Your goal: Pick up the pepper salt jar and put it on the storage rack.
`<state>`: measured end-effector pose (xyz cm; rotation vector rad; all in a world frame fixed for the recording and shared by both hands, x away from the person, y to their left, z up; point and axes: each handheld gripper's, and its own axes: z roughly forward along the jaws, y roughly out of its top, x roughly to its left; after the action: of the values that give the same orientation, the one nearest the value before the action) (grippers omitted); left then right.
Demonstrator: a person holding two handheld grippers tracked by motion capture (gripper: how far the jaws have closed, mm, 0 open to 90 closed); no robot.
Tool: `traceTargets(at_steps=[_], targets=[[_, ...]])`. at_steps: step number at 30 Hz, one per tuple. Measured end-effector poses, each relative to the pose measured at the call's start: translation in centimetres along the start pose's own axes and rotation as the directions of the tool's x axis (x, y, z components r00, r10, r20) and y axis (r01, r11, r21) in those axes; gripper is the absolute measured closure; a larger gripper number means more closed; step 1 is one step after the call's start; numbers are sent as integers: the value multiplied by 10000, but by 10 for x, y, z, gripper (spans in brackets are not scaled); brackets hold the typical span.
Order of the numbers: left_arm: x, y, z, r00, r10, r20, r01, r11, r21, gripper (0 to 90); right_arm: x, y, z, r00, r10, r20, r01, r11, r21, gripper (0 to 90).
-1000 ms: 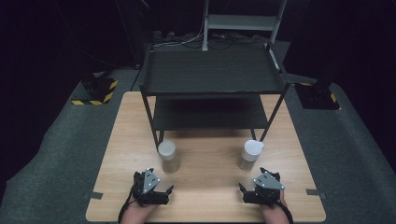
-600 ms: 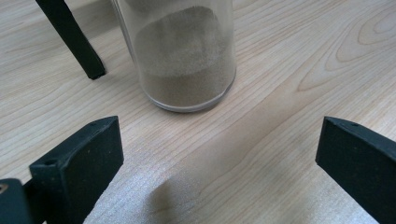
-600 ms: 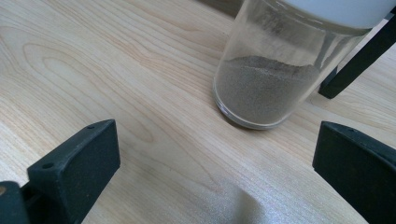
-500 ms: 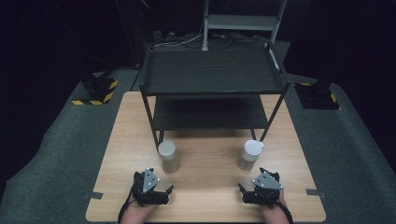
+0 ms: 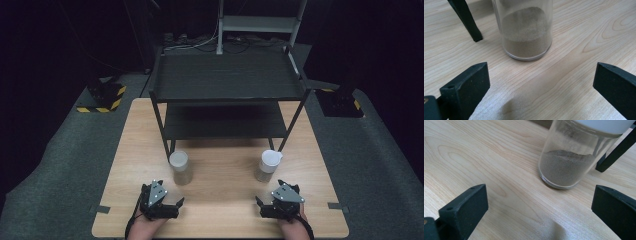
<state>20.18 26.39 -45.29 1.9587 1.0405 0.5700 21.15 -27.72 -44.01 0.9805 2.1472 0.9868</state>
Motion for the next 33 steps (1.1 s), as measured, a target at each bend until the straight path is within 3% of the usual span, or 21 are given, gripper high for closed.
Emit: traceTargets(at_steps=[8,17,33], targets=[[2,-1,-3,9999,-123,-33,122,9998,-181,11,-1,0,0,10000,43,-16,-43,10000,-6,0],[0,1,-12,10000,-2,-69,-2,9979,-652,10,-2,0,0,10000,64,-32,-64,10000,-10,0],[-3,8,-23,10000,59,80,-44,9845,-1751,8,-1,0,0,10000,-29,8,29,10000,-16,0]])
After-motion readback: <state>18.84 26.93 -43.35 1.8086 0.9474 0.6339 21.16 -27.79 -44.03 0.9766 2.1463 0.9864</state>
